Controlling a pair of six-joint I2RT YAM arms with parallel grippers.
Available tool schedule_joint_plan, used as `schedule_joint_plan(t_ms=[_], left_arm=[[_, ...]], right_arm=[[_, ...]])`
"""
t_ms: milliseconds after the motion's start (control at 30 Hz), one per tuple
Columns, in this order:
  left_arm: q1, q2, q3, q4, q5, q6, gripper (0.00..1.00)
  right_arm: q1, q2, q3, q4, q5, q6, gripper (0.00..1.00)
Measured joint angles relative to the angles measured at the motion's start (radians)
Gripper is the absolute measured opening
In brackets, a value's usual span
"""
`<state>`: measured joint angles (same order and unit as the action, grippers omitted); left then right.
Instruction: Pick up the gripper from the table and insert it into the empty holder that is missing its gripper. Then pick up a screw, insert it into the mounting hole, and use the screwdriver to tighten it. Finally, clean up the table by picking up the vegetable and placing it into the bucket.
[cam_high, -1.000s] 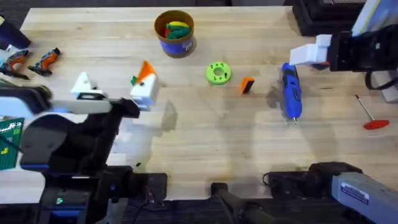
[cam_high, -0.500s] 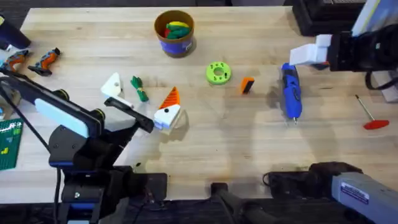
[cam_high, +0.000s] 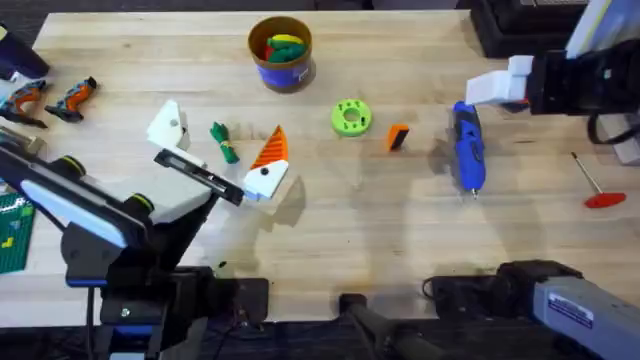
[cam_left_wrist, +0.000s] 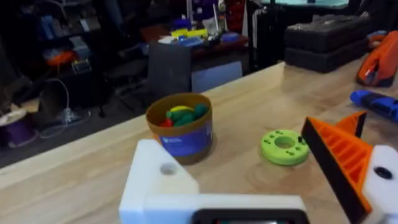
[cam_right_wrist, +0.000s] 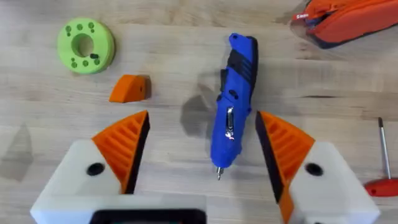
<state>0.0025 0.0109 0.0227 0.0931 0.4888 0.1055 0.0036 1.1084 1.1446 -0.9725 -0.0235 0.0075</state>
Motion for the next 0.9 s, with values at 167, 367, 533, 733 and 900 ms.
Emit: schedule_joint_plan(t_ms=[167,367,533,733,900], left_arm=[[0.000,0.000,-0.009,-0.004,0.032,0.000,0.986],[0.000,0.000,-0.009,-0.066,0.129,0.000,0.986],[0.000,0.000,-0.009,-0.172,0.282,0.066,0.986],[0.000,0.000,-0.008,-0.197,0.491,0.143,0.986],[0.000,0.000,-0.008,-0.208,0.577,0.082,0.986]], right_arm=[[0.000,0.000,0.000,0.000,0.000,0.000,0.978],[0.000,0.000,0.000,0.000,0.000,0.000,0.978],[0.000,0.000,0.000,0.000,0.000,0.000,0.978],[0.000,0.000,0.000,0.000,0.000,0.000,0.978],[0.000,0.000,0.000,0.000,0.000,0.000,0.978]])
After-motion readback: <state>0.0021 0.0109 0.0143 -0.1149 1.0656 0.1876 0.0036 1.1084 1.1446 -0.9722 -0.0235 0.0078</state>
